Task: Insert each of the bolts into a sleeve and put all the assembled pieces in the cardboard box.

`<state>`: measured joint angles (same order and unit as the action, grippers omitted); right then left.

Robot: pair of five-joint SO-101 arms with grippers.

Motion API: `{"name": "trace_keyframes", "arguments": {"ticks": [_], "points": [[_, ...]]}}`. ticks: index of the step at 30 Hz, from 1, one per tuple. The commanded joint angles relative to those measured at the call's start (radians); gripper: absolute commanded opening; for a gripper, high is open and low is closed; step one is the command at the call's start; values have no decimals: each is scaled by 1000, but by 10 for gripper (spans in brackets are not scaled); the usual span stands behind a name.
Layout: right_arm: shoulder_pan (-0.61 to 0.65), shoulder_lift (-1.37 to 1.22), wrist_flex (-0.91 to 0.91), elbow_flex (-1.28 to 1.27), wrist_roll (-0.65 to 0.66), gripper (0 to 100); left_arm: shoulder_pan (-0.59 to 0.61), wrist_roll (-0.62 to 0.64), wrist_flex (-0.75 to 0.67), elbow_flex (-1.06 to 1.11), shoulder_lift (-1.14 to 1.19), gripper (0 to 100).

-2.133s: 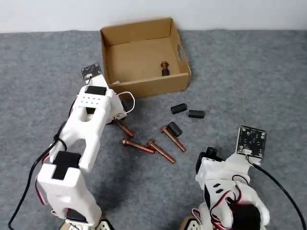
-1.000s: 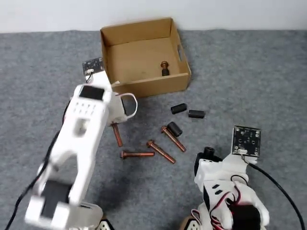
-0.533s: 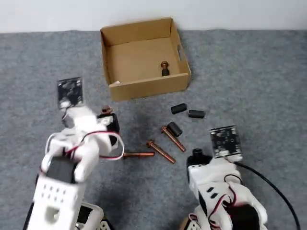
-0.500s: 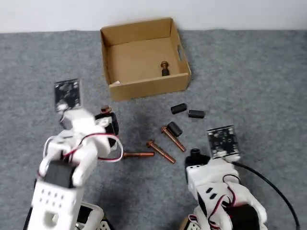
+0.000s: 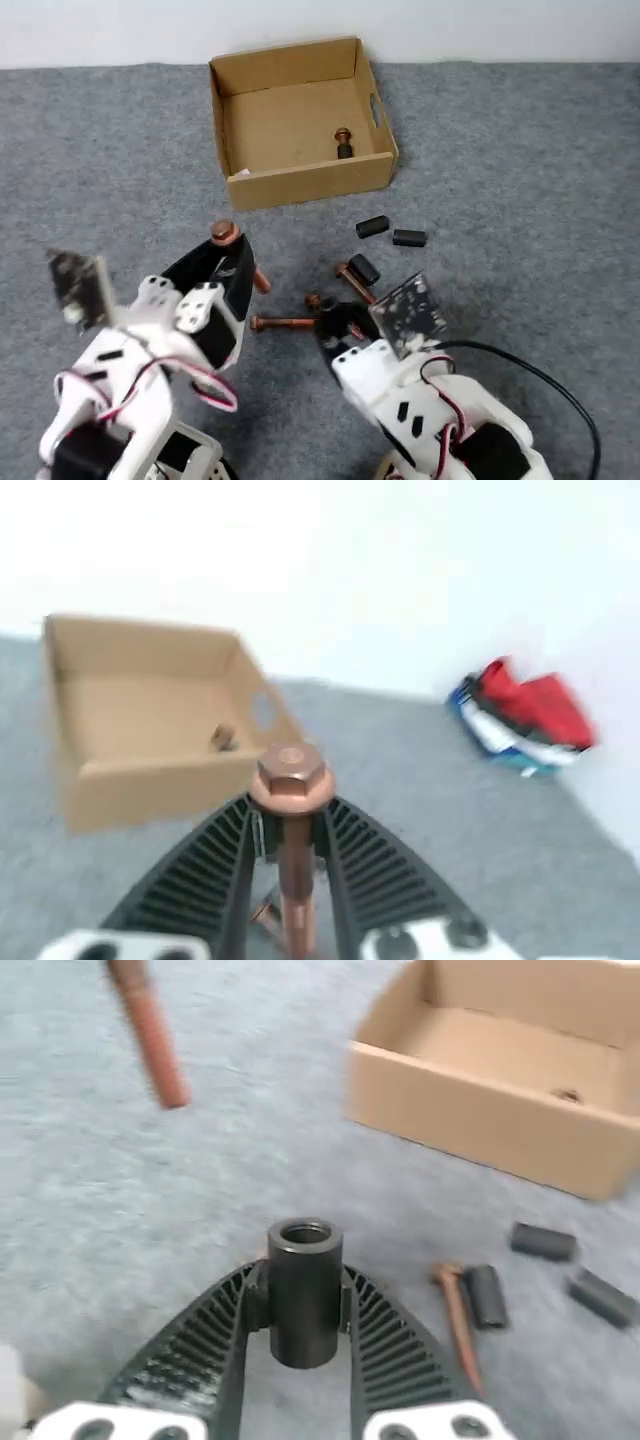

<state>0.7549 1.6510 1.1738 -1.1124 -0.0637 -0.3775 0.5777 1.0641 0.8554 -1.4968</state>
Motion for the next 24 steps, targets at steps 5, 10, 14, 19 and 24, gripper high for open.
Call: {"name": "trace_keyframes", "arguments": {"ticks": [5,10,14,19,24], "points": [[81,4,-84,6,71,8,-61,11,-60,-15,-86,4],[85,4,-136,8,143,8,-84,41,-63,-13,-87,4],[85,-2,-168,9,167,8,-91,48,-63,-7,-86,4],[85,-2,-173,9,178,8,-150,68,-69,7,-83,4],[85,-2,-173,11,178,8,-152,71,-127,64,-61,4]]}}
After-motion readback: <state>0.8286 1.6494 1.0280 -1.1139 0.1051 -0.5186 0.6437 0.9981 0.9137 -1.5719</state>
